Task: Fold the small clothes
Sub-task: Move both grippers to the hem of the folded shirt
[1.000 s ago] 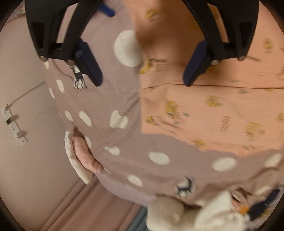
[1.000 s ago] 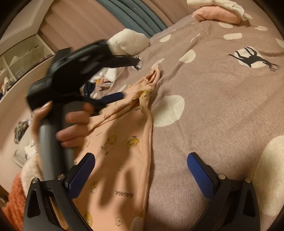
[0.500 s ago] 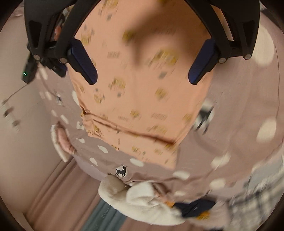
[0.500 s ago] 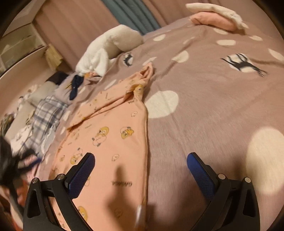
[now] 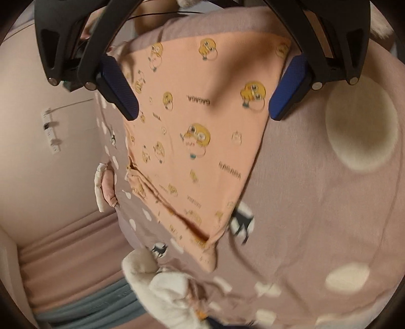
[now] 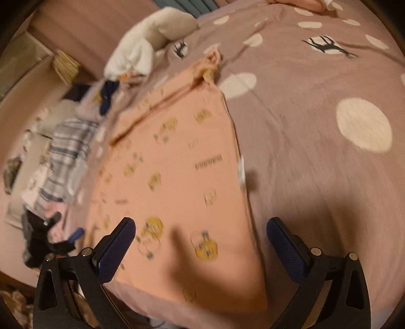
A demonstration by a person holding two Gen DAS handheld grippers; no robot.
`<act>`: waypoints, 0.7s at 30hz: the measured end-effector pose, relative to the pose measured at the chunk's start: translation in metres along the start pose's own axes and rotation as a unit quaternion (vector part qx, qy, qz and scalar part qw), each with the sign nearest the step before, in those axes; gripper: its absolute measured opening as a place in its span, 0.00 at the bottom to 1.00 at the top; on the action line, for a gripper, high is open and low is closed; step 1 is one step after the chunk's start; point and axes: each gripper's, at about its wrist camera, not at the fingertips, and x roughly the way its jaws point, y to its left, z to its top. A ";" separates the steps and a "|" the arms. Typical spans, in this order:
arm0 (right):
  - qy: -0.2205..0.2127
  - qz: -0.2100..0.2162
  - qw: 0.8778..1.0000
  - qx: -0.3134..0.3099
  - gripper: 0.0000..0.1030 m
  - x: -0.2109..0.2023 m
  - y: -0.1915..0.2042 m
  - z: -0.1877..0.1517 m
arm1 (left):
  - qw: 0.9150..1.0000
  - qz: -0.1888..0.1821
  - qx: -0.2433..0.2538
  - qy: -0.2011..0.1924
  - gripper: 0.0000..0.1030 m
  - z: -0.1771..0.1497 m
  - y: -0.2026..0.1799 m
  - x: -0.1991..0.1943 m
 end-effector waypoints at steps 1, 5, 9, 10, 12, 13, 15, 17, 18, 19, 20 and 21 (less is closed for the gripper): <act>-0.001 -0.006 1.000 0.005 1.00 0.000 0.000 -0.003 | 1.000 0.001 -0.013 0.010 0.99 -0.002 0.004 0.002; 0.001 -0.016 1.000 0.017 1.00 -0.002 0.001 -0.013 | 0.999 -0.015 -0.035 0.007 1.00 -0.012 0.018 -0.008; 0.012 -0.006 0.998 0.061 1.00 -0.008 -0.008 -0.016 | 0.998 -0.034 -0.054 0.016 0.99 -0.015 0.029 -0.022; 0.013 0.000 0.997 0.073 1.00 -0.010 -0.010 -0.019 | 0.998 -0.034 -0.054 0.019 0.99 -0.016 0.030 -0.024; 0.010 0.022 0.995 0.100 1.00 -0.013 -0.018 -0.020 | 0.998 -0.033 -0.051 0.029 0.99 -0.018 0.031 -0.025; 0.009 0.032 0.993 0.112 1.00 -0.013 -0.021 -0.022 | 0.997 -0.028 -0.055 0.041 0.99 -0.019 0.031 -0.023; 0.004 0.060 0.987 0.148 1.00 -0.016 -0.031 -0.025 | 0.997 -0.028 -0.060 0.050 0.99 -0.020 0.031 -0.021; 0.001 0.085 0.981 0.177 1.00 -0.019 -0.039 -0.028 | 0.997 -0.023 -0.052 0.059 0.99 -0.022 0.027 -0.020; 0.002 0.093 0.979 0.183 1.00 -0.019 -0.041 -0.028 | 0.996 -0.018 -0.048 0.068 0.99 -0.022 0.025 -0.018; 0.003 0.098 0.978 0.186 1.00 -0.020 -0.042 -0.029 | 0.996 -0.016 -0.039 0.073 0.99 -0.024 0.022 -0.017; 0.006 0.100 0.978 0.184 1.00 -0.020 -0.042 -0.030 | 0.997 -0.020 -0.031 0.075 0.99 -0.024 0.019 -0.015; 0.010 0.100 0.979 0.178 1.00 -0.020 -0.040 -0.030 | 0.996 -0.027 -0.024 0.080 0.99 -0.025 0.018 -0.012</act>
